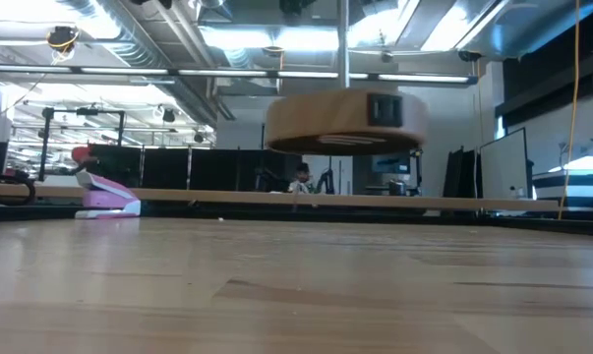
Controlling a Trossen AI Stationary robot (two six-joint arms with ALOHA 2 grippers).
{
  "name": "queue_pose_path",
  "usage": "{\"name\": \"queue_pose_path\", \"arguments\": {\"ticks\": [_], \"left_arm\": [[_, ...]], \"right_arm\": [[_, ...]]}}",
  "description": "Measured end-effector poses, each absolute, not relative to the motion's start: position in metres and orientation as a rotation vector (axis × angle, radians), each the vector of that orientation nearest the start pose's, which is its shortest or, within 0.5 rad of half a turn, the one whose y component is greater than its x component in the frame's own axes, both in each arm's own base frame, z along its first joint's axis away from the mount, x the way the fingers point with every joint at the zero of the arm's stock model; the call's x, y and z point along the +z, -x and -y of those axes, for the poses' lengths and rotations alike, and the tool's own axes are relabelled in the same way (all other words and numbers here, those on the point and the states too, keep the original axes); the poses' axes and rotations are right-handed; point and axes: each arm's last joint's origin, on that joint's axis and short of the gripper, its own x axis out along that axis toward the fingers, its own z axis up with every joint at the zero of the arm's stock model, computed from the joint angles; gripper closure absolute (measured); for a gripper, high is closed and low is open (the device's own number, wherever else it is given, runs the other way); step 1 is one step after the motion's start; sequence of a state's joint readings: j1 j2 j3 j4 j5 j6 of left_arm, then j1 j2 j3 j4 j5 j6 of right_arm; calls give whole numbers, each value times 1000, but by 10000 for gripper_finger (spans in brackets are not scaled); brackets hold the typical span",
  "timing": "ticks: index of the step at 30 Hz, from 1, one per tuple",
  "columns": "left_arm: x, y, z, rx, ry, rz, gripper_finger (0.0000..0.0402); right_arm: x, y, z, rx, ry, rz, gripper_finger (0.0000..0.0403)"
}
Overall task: Screw lightbulb
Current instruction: Remove the white lightbulb from the brown lamp
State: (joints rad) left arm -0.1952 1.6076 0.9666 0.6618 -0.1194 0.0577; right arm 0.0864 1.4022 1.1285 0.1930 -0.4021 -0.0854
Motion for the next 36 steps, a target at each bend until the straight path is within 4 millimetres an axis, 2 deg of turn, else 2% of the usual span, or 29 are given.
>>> {"name": "queue_pose_path", "arguments": {"ticks": [2,4,9,14,19,28,32,36], "left_arm": [[273,-351,66,-10,-58,29,248],[273,-351,67,58,-60,29,248],[273,-348,66,291,-67,15,248],[273,-345,62,529,-63,9,248],[273,-343,58,642,-62,0,248],[272,-344,57,656,-64,-7,248],[271,-344,57,656,-70,-17,248],[270,-344,57,656,-72,-20,248]], "right_arm": [[350,-315,-38,455,73,-95,39],[356,-309,-35,386,78,-139,18],[368,-289,-26,132,86,-257,57],[370,-286,-21,-37,102,-263,89],[366,-303,-20,-106,82,-192,102],[351,-338,-21,-179,99,-82,103],[352,-341,-21,-185,118,-60,106],[352,-338,-21,-195,138,-78,142]]}}
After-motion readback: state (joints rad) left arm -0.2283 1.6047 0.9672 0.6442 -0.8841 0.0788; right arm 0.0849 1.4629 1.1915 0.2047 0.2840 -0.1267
